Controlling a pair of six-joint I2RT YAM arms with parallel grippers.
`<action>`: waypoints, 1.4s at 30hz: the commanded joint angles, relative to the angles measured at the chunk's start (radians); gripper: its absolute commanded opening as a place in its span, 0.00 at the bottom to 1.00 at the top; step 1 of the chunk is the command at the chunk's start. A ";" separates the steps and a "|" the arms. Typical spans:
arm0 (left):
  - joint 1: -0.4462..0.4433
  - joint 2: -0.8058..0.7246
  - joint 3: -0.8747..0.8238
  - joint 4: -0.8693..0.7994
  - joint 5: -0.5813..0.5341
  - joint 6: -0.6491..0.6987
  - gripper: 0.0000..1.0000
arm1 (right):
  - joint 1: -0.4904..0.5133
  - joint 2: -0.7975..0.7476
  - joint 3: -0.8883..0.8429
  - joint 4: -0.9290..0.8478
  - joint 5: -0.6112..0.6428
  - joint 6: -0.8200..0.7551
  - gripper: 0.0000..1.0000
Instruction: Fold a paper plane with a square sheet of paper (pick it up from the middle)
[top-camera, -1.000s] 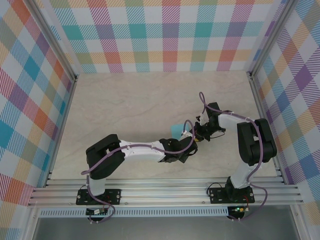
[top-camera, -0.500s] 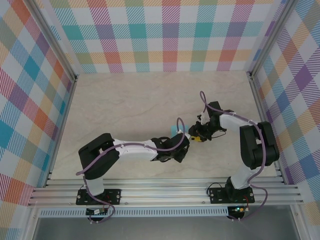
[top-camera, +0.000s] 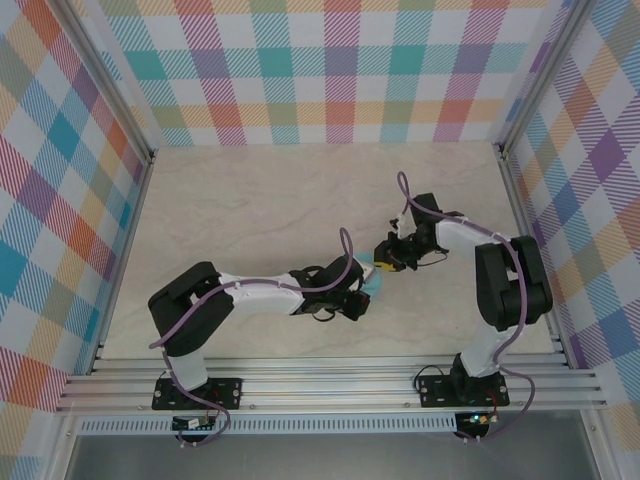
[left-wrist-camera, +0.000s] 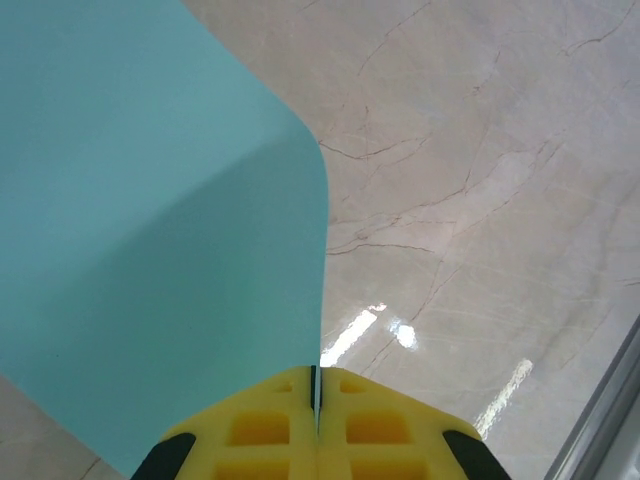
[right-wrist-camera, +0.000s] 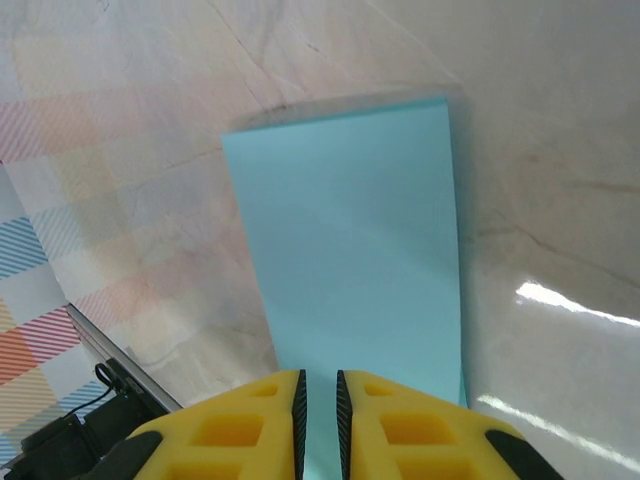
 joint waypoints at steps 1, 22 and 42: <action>0.026 -0.035 -0.021 0.031 0.051 -0.022 0.02 | 0.021 0.068 0.058 -0.005 -0.043 -0.032 0.17; 0.118 -0.021 -0.064 0.072 0.158 -0.071 0.06 | 0.045 0.213 0.081 -0.082 0.115 -0.141 0.16; 0.137 0.044 -0.057 0.080 0.208 -0.103 0.09 | 0.047 0.175 0.085 -0.082 0.078 -0.112 0.19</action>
